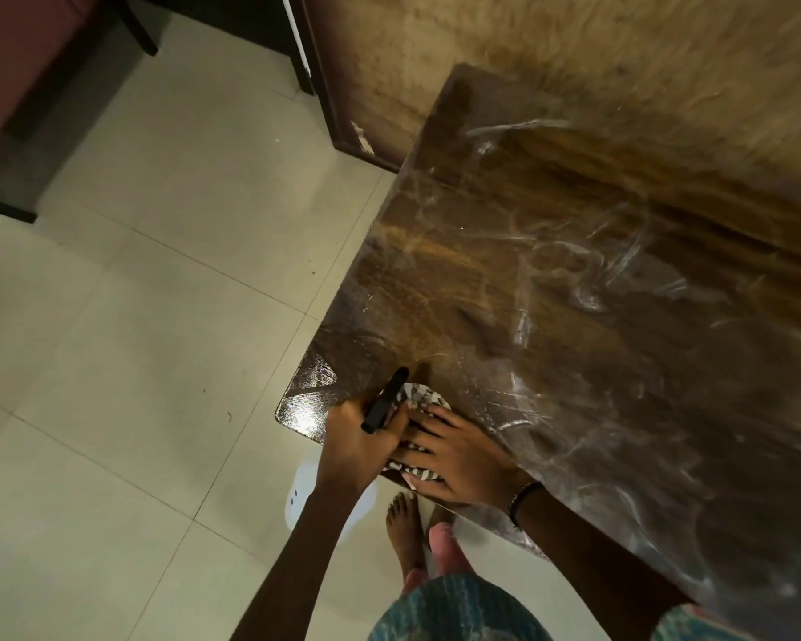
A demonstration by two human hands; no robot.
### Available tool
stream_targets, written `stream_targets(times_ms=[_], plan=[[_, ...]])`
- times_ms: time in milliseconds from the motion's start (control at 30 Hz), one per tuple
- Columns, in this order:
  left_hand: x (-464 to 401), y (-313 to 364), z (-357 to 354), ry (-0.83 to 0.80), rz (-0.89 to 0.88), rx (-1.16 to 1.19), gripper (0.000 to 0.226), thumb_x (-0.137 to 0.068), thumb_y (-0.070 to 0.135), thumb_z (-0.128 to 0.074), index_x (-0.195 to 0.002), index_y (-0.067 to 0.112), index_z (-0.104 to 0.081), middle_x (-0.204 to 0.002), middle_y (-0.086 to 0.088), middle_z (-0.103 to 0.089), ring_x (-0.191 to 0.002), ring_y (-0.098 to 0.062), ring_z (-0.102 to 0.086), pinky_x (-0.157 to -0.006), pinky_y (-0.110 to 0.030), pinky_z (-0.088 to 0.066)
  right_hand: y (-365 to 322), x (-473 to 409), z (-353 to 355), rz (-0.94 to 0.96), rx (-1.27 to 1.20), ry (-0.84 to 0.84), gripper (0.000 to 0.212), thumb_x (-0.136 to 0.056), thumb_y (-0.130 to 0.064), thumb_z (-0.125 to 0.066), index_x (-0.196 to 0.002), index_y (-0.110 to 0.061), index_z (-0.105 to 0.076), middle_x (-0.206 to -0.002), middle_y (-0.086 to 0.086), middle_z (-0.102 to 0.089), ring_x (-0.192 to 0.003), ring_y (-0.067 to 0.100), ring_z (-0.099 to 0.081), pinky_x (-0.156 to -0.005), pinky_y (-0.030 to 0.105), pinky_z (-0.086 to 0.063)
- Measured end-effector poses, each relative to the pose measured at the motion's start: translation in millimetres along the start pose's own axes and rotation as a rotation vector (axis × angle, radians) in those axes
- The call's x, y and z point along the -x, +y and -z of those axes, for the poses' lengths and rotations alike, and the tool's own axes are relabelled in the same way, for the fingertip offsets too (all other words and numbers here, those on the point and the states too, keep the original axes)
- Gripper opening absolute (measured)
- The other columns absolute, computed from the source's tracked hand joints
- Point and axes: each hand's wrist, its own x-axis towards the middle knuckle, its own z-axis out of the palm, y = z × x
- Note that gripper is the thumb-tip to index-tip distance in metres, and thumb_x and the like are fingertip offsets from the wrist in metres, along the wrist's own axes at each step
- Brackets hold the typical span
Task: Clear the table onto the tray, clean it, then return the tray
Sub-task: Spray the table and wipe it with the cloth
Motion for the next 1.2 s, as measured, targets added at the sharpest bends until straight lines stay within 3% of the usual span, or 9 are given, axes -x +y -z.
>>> stream_targets(times_ms=[200, 333, 433, 533, 633, 833, 900, 1067, 1200], plan=[[-3.6, -3.6, 6.3, 0.05, 0.09, 0.009, 0.033, -0.077, 0.02, -0.076, -0.053, 0.024, -0.053, -0.042, 0.012, -0.049, -0.039, -0.007, -0.046, -0.041, -0.017, -0.034, 2.0, -1.4, -1.2, -0.007, 0.002, -0.037, 0.043, -0.099, -0.046, -0.035, -0.137, -0.031, -0.046, -0.142, -0.003, -0.05, -0.134, 0.02, -0.039, -0.116, 0.038, -0.021], [-8.7, -7.1, 14.5, 0.052, 0.13, 0.017, 0.019, -0.077, 0.024, -0.075, -0.072, 0.008, -0.068, -0.058, -0.002, -0.063, -0.055, -0.022, -0.06, -0.052, -0.031, -0.047, 0.7, -2.6, 1.9, -0.012, -0.005, -0.037, 0.043, -0.099, -0.046, -0.035, -0.138, -0.032, -0.047, -0.144, -0.003, -0.049, -0.136, 0.02, -0.04, -0.115, 0.04, -0.029], [-10.4, -9.7, 18.7, 0.095, 0.14, 0.032, 0.018, -0.079, 0.024, -0.074, -0.071, 0.008, -0.069, -0.056, -0.004, -0.064, -0.052, -0.021, -0.059, -0.051, -0.035, -0.048, 0.4, -3.2, 5.4, -0.013, -0.006, -0.044, 0.045, -0.099, -0.047, -0.036, -0.141, -0.032, -0.043, -0.147, -0.003, -0.045, -0.139, 0.019, -0.037, -0.116, 0.039, -0.028], [-14.4, -13.7, 22.5, 0.128, 0.149, 0.011, 0.017, -0.079, 0.024, -0.074, -0.069, 0.011, -0.068, -0.051, -0.003, -0.06, -0.043, -0.009, -0.051, -0.047, -0.028, -0.042, -0.6, -4.3, 5.2, -0.019, 0.002, -0.048, 0.046, -0.1, -0.048, -0.034, -0.143, -0.033, -0.04, -0.152, -0.005, -0.038, -0.142, 0.018, -0.032, -0.117, 0.039, -0.024], [-22.0, -17.4, 28.4, 0.129, 0.196, 0.073, 0.016, -0.077, 0.027, -0.076, -0.07, 0.014, -0.069, -0.055, 0.002, -0.063, -0.047, -0.008, -0.056, -0.047, -0.017, -0.041, 1.7, -3.4, 5.1, -0.043, 0.01, -0.038, 0.045, -0.1, -0.047, -0.034, -0.142, -0.034, -0.041, -0.154, -0.005, -0.034, -0.144, 0.017, -0.028, -0.117, 0.038, -0.024], [-32.2, -14.9, 45.0, 0.056, 0.309, 0.158, 0.017, -0.078, 0.032, -0.075, -0.077, 0.016, -0.069, -0.063, 0.0, -0.066, -0.059, -0.017, -0.063, -0.056, -0.027, -0.05, 40.8, 7.1, 21.4, -0.154, 0.037, 0.027, 0.048, -0.097, -0.046, -0.041, -0.142, -0.03, -0.042, -0.153, -0.001, -0.035, -0.143, 0.023, -0.03, -0.114, 0.043, -0.027], [-35.2, -12.8, 54.3, 0.042, 0.277, 0.187, 0.014, -0.078, 0.032, -0.075, -0.079, 0.019, -0.069, -0.066, 0.003, -0.068, -0.063, -0.012, -0.065, -0.059, -0.021, -0.05, 56.0, -6.3, 27.3, -0.183, 0.055, 0.033, 0.049, -0.097, -0.045, -0.042, -0.143, -0.029, -0.042, -0.154, 0.0, -0.034, -0.144, 0.024, -0.029, -0.114, 0.045, -0.03], [-45.9, -7.7, 69.4, 0.083, 0.209, 0.198, 0.006, -0.082, 0.023, -0.071, -0.08, 0.022, -0.067, -0.073, -0.007, -0.07, -0.068, -0.025, -0.066, -0.059, -0.015, -0.047, 67.0, -90.8, 33.6, -0.302, 0.063, 0.121, 0.046, -0.098, -0.045, -0.041, -0.141, -0.029, -0.046, -0.153, -0.001, -0.037, -0.144, 0.021, -0.028, -0.116, 0.042, -0.026], [-54.9, -7.4, 75.6, 0.058, 0.125, 0.157, 0.009, -0.083, 0.021, -0.071, -0.084, 0.012, -0.071, -0.071, -0.008, -0.069, -0.066, -0.023, -0.064, -0.061, -0.02, -0.049, 43.3, -143.5, 22.9, -0.276, 0.051, 0.177, 0.043, -0.094, -0.044, -0.047, -0.135, -0.028, -0.046, -0.149, 0.001, -0.043, -0.141, 0.025, -0.034, -0.115, 0.043, -0.026]])
